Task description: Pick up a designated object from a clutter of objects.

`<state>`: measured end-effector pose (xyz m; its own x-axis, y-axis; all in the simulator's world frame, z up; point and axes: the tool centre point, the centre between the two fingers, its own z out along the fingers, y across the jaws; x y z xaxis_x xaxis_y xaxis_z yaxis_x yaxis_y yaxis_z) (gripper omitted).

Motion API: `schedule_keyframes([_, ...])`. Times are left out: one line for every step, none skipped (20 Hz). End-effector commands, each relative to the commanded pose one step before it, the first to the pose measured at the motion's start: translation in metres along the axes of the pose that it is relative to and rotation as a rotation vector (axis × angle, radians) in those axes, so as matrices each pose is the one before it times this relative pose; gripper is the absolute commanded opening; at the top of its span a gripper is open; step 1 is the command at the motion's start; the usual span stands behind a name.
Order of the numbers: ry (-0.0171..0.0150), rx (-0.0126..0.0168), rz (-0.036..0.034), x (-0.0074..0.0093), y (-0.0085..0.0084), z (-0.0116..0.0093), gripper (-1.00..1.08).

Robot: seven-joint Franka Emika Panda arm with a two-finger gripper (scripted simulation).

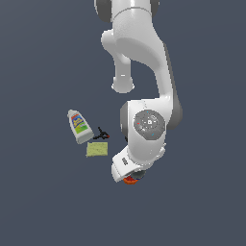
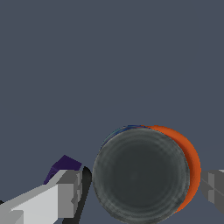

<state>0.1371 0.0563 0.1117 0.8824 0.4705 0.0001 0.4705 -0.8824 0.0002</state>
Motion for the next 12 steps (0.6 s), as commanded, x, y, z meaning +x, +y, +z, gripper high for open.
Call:
schedule_keyframes([-0.00022, 0.00027, -0.00108, -0.0004, -0.0005, 0.01289, 1.0])
schedule_keyframes([0.0, 0.0, 0.0, -0.00007, 0.0001, 0.00376, 1.0])
schedule_keyframes([0.0, 0.0, 0.0, 0.00001, 0.00011, 0.00301, 1.0])
schedule_keyframes([0.0, 0.0, 0.0, 0.00009, 0.00012, 0.00227, 1.0])
schedule_keyframes([0.0, 0.0, 0.0, 0.00018, 0.00013, 0.00152, 1.0])
schedule_keyframes([0.0, 0.0, 0.0, 0.00027, 0.00014, 0.00078, 1.0])
schedule_keyframes([0.0, 0.0, 0.0, 0.00037, 0.00016, 0.00003, 1.0])
schedule_keyframes([0.0, 0.0, 0.0, 0.00036, 0.00014, -0.00051, 1.0])
schedule_keyframes([0.0, 0.0, 0.0, 0.00012, 0.00004, -0.00024, 1.0])
schedule_keyframes([0.0, 0.0, 0.0, 0.0, 0.0, 0.0, -1.0])
schedule_keyframes([0.0, 0.0, 0.0, 0.0, 0.0, 0.0, -1.0])
schedule_keyframes([0.0, 0.0, 0.0, 0.0, 0.0, 0.0, -1.0])
